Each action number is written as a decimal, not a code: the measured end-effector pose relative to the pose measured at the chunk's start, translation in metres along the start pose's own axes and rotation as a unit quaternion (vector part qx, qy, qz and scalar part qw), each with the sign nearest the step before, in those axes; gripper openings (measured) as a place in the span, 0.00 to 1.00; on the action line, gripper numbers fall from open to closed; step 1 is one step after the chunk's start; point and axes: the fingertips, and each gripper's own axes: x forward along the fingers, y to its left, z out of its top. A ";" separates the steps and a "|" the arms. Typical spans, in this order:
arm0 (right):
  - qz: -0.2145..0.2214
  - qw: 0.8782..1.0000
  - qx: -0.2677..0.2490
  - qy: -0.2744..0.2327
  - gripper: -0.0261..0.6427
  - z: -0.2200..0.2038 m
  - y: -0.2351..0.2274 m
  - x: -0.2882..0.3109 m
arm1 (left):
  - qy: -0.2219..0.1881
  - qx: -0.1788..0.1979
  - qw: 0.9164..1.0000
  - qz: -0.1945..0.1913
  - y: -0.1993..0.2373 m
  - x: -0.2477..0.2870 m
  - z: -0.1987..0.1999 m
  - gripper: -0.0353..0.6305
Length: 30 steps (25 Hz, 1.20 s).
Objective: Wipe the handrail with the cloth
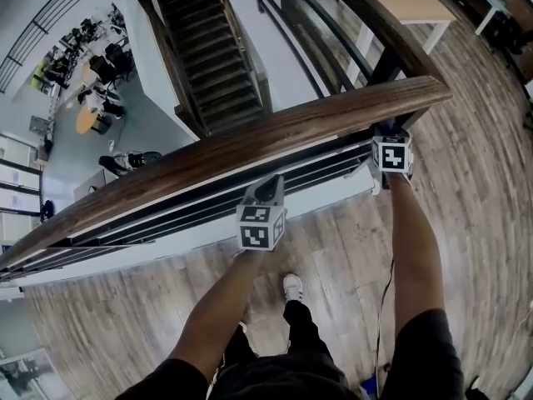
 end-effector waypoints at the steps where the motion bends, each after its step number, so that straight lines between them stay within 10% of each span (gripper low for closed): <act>1: -0.009 1.000 0.017 0.013 0.18 -0.006 -0.008 -0.008 | -0.005 -0.001 1.000 0.001 -0.003 -0.011 -0.002 0.06; 6: 0.011 0.996 0.052 -0.072 0.18 0.035 0.042 -0.050 | -0.021 -0.004 1.000 0.021 0.039 -0.052 -0.020 0.06; 17: 0.184 0.969 0.090 -0.135 0.18 -0.014 0.407 -0.149 | -0.014 -0.079 0.988 0.130 0.245 -0.221 -0.136 0.06; 30: 0.341 0.934 0.006 -0.104 0.18 -0.064 0.820 -0.214 | -0.033 -0.141 0.958 0.248 0.481 -0.427 -0.267 0.06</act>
